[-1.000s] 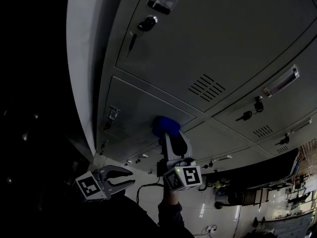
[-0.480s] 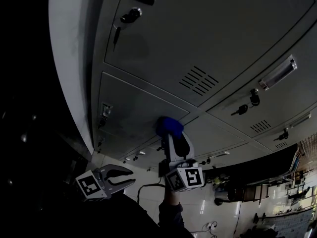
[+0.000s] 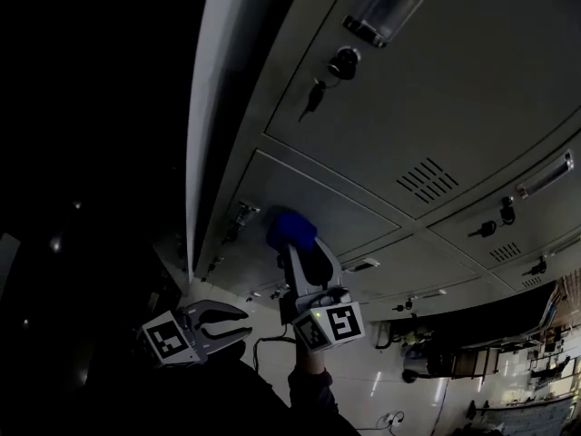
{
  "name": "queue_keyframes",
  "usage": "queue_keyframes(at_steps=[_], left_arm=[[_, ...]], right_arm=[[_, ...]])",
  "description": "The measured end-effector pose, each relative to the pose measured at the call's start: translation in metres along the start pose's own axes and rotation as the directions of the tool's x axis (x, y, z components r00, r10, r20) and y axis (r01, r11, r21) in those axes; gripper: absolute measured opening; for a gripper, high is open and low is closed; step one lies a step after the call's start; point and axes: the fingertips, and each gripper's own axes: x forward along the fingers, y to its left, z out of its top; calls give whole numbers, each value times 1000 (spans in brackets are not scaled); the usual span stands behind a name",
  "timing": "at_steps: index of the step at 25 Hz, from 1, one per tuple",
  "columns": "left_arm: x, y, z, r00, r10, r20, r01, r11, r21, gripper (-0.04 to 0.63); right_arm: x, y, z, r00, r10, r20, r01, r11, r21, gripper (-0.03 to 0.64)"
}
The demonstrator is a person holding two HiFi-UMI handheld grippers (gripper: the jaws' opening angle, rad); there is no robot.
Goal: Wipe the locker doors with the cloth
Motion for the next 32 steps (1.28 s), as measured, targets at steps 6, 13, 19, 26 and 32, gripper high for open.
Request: queue_keyframes(at_steps=[6, 13, 19, 26, 32], left_arm=[[-47, 23, 0, 998, 62, 9, -62, 998, -7, 92], [-80, 39, -3, 993, 114, 18, -114, 993, -12, 92], [-86, 44, -4, 990, 137, 19, -137, 990, -22, 92], [-60, 33, -1, 994, 113, 11, -112, 993, -19, 92], [-23, 14, 0, 997, 76, 4, -76, 997, -9, 92]], right_arm=[[47, 49, -18, 997, 74, -19, -74, 997, 20, 133], [81, 66, -37, 996, 81, -41, -80, 996, 46, 133], [86, 64, -48, 996, 71, -62, -68, 996, 54, 133], [64, 45, -44, 996, 64, -54, -61, 996, 64, 133], [26, 5, -39, 998, 6, -66, -3, 999, 47, 133]])
